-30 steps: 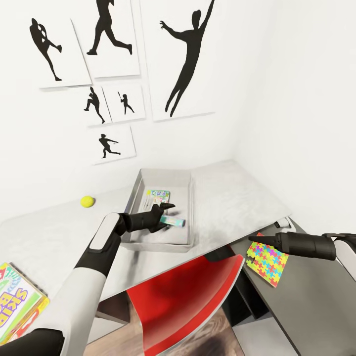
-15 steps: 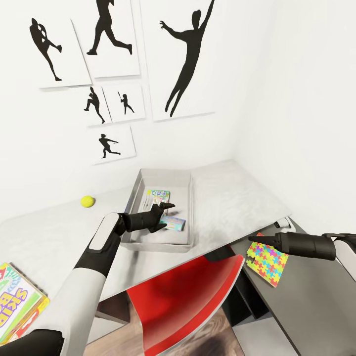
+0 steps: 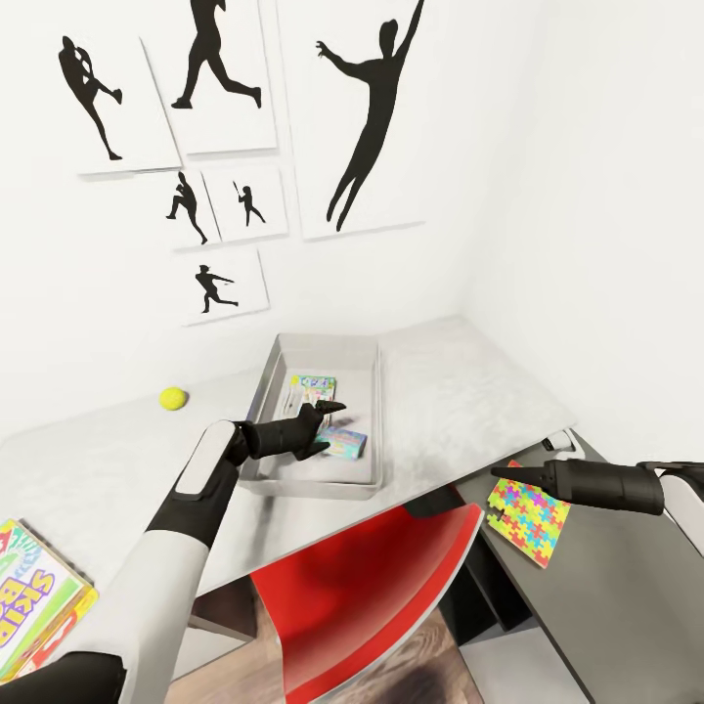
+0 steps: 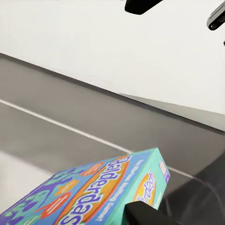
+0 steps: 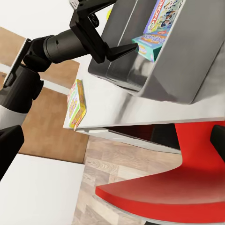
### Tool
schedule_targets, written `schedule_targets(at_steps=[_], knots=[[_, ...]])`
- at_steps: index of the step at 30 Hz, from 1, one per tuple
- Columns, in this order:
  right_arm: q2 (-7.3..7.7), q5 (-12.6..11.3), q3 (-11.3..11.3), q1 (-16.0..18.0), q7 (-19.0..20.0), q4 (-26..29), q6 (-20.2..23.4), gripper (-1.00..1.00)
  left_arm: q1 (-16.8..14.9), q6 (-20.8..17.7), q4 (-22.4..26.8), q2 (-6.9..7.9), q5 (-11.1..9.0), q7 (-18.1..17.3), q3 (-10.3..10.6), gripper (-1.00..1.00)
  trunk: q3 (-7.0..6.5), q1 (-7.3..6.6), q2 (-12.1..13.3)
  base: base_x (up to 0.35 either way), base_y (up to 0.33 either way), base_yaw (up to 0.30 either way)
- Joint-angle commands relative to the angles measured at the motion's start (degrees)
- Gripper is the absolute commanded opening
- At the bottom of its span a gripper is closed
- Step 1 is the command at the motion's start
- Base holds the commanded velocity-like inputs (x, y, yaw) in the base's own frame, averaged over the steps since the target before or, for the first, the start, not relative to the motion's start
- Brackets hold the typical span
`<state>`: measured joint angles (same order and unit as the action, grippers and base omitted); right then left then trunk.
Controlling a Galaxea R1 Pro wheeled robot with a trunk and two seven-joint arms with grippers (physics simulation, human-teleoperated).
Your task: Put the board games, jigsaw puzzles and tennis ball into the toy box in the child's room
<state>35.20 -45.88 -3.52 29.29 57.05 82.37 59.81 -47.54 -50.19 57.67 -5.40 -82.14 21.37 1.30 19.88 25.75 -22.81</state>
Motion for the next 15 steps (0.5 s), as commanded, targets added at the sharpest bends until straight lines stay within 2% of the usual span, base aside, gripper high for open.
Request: schedule_targets(at_steps=[1,6,9,10,14,15], knots=[[0.05,0.0,-0.1,0.1,0.2,0.0,0.2,1.00,0.0,-0.1,0.2,0.02,-0.6,0.6,0.0,1.00,0.10,0.03,-0.1,0.000,0.000,0.000],[0.05,0.0,-0.1,0.1,0.2,0.0,0.2,1.00,0.7,-1.9,2.1,0.38,-1.6,0.6,-0.2,1.00,0.10,0.03,-0.1,0.000,0.000,0.000],[0.05,0.0,-0.1,0.0,0.2,-0.1,0.2,1.00,1.9,-3.2,4.8,1.37,-3.5,0.6,-1.0,1.00,0.10,0.03,-0.1,0.000,0.000,0.000],[0.05,0.0,-0.1,0.0,0.2,-0.1,0.2,1.00,1.9,-3.2,4.8,1.37,-3.5,0.6,-1.0,1.00,0.10,0.03,-0.1,0.000,0.000,0.000],[0.05,0.0,-0.1,-0.1,0.2,-0.2,0.2,1.00,3.5,-4.0,8.4,3.20,-6.4,0.7,-2.0,1.00,0.10,0.03,-0.1,0.000,0.000,0.000],[0.05,0.0,-0.1,-0.1,0.2,-0.2,0.2,1.00,3.5,-4.0,8.4,3.20,-6.4,0.7,-2.0,1.00,0.10,0.03,-0.1,0.000,0.000,0.000]])
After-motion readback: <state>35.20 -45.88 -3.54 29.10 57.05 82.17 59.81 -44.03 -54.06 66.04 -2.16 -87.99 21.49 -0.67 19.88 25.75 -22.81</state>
